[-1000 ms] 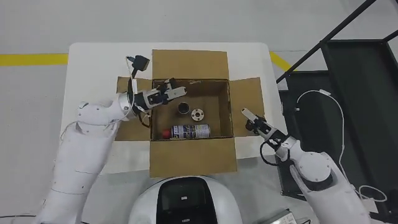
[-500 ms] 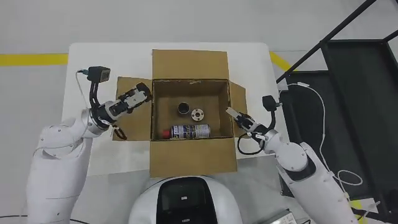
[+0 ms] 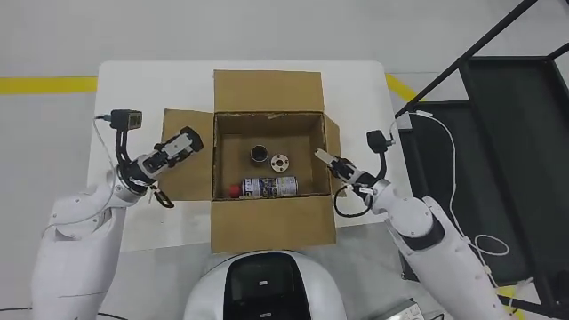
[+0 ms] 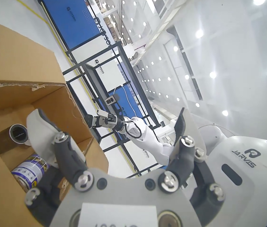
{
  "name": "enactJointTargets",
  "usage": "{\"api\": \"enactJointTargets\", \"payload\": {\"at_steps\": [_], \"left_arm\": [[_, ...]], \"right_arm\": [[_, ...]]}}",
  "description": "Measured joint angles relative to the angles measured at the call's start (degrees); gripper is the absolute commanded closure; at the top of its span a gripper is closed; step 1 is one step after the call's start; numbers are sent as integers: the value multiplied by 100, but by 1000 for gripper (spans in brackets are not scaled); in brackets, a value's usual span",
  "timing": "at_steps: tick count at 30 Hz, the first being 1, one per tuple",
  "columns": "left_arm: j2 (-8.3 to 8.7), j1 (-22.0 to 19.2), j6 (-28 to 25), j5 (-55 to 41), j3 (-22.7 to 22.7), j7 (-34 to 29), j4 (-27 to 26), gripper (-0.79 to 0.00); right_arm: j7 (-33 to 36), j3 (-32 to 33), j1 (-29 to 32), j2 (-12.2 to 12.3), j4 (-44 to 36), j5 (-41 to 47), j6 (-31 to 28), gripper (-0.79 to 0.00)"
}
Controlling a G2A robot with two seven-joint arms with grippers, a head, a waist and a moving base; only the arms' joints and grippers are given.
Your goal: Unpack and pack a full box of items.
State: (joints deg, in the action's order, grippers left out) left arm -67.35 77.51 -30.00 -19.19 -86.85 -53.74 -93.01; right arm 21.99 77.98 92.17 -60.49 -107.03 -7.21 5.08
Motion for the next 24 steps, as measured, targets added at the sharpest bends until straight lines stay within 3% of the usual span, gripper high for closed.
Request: {"api": "enactJointTargets", "payload": {"at_steps": [10,19,24], "left_arm": [[27,197,-217,-204,-5,195,98,-785],[93,601,-659,-722,-475,286,-177,-785],[121,828,-620,-489,-844,787,-233,-785]], "right_arm": [[238,-255,-457,-20,-481,-729,255,-785],[951,-1341,-1505,-133,-478,-2060,834,-785],[1284,-1942,-1965,-217,-183,-2983,1384,-785]]}}
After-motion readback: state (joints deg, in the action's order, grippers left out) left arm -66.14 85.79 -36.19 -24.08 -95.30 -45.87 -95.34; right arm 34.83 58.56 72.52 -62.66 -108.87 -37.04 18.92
